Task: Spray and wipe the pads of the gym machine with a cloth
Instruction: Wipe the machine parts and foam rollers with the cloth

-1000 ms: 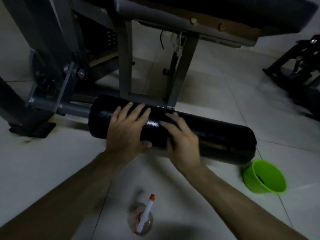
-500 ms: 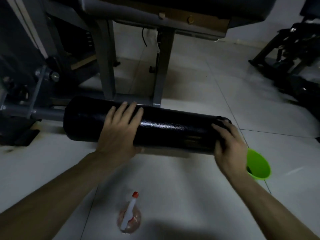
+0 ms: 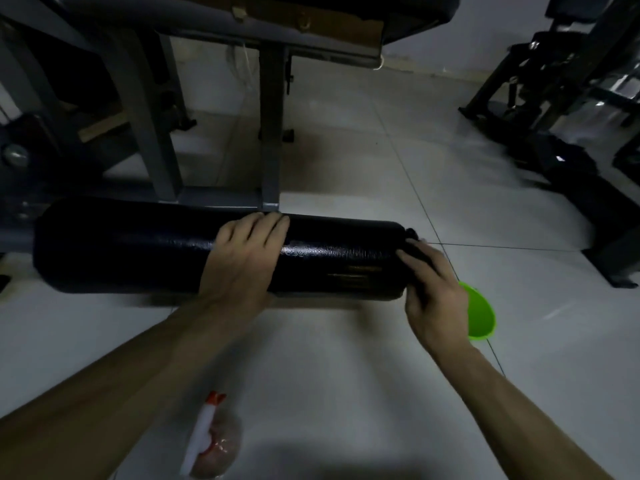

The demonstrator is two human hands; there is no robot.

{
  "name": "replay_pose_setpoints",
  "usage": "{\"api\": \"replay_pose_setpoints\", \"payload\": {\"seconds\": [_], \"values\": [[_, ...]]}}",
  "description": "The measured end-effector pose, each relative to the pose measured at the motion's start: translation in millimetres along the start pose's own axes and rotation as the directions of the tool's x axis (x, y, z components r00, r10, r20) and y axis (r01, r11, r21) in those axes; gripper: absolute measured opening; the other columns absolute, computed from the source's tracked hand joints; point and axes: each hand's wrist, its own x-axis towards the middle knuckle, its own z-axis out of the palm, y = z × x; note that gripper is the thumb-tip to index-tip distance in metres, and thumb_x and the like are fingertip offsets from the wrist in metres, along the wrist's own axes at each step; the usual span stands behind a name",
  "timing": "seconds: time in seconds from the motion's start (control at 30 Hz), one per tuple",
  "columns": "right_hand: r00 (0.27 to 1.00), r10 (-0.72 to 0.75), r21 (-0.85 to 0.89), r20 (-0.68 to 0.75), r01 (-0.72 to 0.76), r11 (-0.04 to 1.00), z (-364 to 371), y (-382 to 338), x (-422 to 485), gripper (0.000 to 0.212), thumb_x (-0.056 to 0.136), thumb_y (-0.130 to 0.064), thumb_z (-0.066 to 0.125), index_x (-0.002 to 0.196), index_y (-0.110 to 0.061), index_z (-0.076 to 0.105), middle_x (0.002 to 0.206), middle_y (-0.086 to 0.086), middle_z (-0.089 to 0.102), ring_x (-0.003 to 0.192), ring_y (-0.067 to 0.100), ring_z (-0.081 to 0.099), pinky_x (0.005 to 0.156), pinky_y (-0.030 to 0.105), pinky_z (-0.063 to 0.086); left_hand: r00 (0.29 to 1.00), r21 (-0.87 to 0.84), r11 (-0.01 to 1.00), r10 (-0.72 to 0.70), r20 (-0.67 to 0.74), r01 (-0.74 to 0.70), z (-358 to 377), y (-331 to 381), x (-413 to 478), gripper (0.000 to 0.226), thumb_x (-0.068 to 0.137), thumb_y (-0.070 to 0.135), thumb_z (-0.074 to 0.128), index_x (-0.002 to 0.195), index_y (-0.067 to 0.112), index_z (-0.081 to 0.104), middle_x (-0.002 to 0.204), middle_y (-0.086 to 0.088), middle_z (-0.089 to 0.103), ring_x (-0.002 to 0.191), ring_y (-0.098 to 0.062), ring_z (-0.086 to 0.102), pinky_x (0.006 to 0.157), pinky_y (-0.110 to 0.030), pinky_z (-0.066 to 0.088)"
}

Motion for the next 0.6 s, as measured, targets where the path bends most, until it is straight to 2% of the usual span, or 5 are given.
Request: {"api": "replay_pose_setpoints", "payload": {"seconds": [0.13,0.3,0.4,0.5,0.6], "values": [[0.998,0.044,0.056,-0.046,-0.042,0.998,15,-16,0,0.060,0.077,0.018,0.059,0.130,-0.008,0.069,0.146,0.009,0.056,0.142,0.028,0.049,0.113,0.046,0.045,1.000,-0.029,1.000,0.012,0.029,-0.012,-4,-5,8,0.122,0.033,0.038,0.088,0.145,0.010,0.050,0.145,-0.006,0.052,0.125,-0.031,0.049,0.099,-0.042,0.038],[0.979,-0.139,0.133,0.149,0.120,0.984,65,-93,22,0.052,0.083,-0.002,0.055,0.132,-0.010,0.068,0.145,0.012,0.057,0.145,0.032,0.045,0.121,0.039,0.037,0.998,-0.038,0.999,0.005,0.058,-0.002,-6,-5,11,0.122,0.032,0.040,0.089,0.144,0.011,0.051,0.144,-0.004,0.054,0.123,-0.031,0.052,0.097,-0.041,0.039],[0.940,-0.262,0.081,0.217,0.250,0.965,55,-77,26,0.054,0.082,-0.001,0.054,0.133,-0.010,0.068,0.146,0.013,0.057,0.144,0.032,0.047,0.125,0.043,0.031,0.998,-0.071,0.997,-0.014,0.069,0.019,-10,-7,10,0.123,0.032,0.040,0.090,0.146,0.014,0.050,0.145,-0.002,0.053,0.126,-0.029,0.050,0.099,-0.040,0.038],[0.963,-0.210,-0.021,0.168,0.217,0.976,13,-20,12,0.065,0.074,0.015,0.057,0.133,-0.009,0.068,0.149,0.010,0.055,0.146,0.027,0.046,0.119,0.050,0.038,0.997,-0.090,0.996,-0.008,0.073,0.015,-12,-7,10,0.121,0.034,0.039,0.089,0.146,0.016,0.048,0.145,0.000,0.052,0.125,-0.028,0.049,0.100,-0.039,0.038],[0.996,-0.074,-0.052,0.052,0.077,0.996,-9,4,-2,0.058,0.079,0.017,0.058,0.130,-0.008,0.069,0.147,0.008,0.056,0.142,0.026,0.050,0.110,0.050,0.048,0.997,-0.107,0.994,-0.002,0.074,0.010,-14,-6,11,0.121,0.037,0.037,0.090,0.147,0.016,0.046,0.146,0.000,0.050,0.127,-0.027,0.046,0.101,-0.038,0.035]]}}
